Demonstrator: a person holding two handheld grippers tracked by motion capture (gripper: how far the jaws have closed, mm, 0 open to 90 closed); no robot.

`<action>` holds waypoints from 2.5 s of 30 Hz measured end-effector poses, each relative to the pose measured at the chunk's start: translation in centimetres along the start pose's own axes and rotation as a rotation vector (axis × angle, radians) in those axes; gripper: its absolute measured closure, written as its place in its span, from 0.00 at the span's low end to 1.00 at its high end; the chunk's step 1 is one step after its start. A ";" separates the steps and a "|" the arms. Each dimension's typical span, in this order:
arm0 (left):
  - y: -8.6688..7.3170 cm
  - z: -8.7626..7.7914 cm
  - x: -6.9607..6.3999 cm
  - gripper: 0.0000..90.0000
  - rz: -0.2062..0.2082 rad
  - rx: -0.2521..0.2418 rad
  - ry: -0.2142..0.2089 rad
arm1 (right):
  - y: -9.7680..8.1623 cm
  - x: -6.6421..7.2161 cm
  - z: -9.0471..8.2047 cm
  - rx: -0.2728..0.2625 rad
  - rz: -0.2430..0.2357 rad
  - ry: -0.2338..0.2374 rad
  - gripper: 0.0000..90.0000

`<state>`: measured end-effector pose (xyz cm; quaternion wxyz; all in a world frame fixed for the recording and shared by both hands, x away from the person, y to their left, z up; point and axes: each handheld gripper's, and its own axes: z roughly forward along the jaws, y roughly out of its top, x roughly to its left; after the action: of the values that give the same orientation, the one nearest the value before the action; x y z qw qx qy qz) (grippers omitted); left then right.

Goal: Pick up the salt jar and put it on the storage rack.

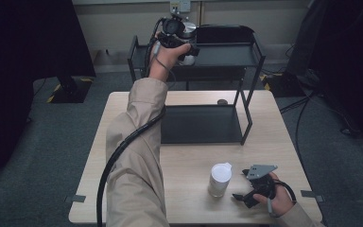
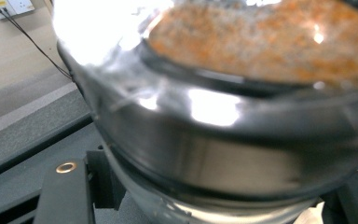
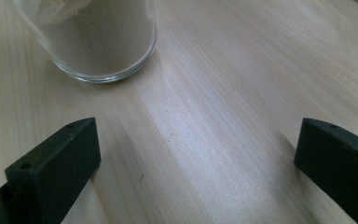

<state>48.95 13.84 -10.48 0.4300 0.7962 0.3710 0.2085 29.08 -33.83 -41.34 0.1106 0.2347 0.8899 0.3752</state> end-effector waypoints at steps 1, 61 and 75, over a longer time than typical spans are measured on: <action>0.0 0.1 0.0 0.34 0.002 0.005 -0.003 | 0.0 0.0 0.0 0.000 0.000 0.000 0.00; -10.6 -3.5 -4.5 0.02 -0.078 -0.150 -0.077 | 0.0 0.0 0.0 -0.001 -0.001 -0.001 0.00; -15.6 -1.3 -4.8 0.02 -0.100 -0.131 -0.103 | 0.0 0.0 0.0 -0.001 -0.001 -0.001 0.00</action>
<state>38.61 16.37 -22.91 0.5096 0.7565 0.3732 0.1695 29.08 -33.83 -41.34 0.1111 0.2345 0.8898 0.3754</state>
